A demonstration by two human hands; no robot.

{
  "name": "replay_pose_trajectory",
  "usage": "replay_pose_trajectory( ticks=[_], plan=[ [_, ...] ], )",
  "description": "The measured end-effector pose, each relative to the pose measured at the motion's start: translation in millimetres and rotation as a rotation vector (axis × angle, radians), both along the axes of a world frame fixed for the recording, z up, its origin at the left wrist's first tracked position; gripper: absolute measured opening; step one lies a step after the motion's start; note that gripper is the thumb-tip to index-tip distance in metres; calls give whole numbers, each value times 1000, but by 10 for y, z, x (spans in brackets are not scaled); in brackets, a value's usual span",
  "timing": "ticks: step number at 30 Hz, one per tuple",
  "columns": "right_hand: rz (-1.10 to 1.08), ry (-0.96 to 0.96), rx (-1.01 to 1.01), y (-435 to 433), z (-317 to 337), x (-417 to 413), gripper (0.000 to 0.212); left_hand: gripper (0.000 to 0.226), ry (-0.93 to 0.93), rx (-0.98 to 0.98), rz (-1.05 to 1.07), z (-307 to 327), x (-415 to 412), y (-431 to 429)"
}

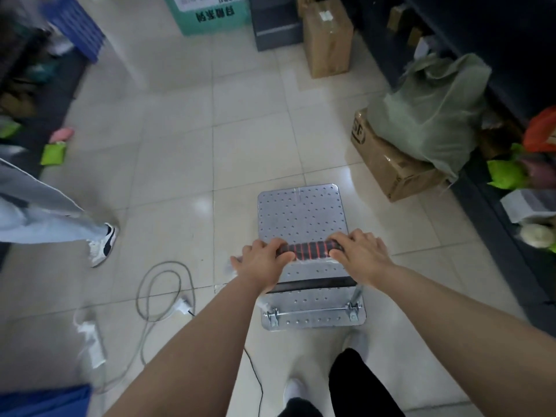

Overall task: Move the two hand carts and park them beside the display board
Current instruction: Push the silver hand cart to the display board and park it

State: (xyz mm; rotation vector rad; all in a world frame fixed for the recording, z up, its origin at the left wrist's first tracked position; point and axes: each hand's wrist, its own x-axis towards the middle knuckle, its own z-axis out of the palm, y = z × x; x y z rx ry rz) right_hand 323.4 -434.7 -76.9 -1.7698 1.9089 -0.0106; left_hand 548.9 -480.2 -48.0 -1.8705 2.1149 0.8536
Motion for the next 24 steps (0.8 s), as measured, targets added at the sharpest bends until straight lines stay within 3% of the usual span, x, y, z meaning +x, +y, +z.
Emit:
replay_pose_trajectory(
  ticks=[24],
  plan=[
    [-29,55,-59,-2884,139,-693,27,37,9,-88,25,-60,-760,-2745]
  ],
)
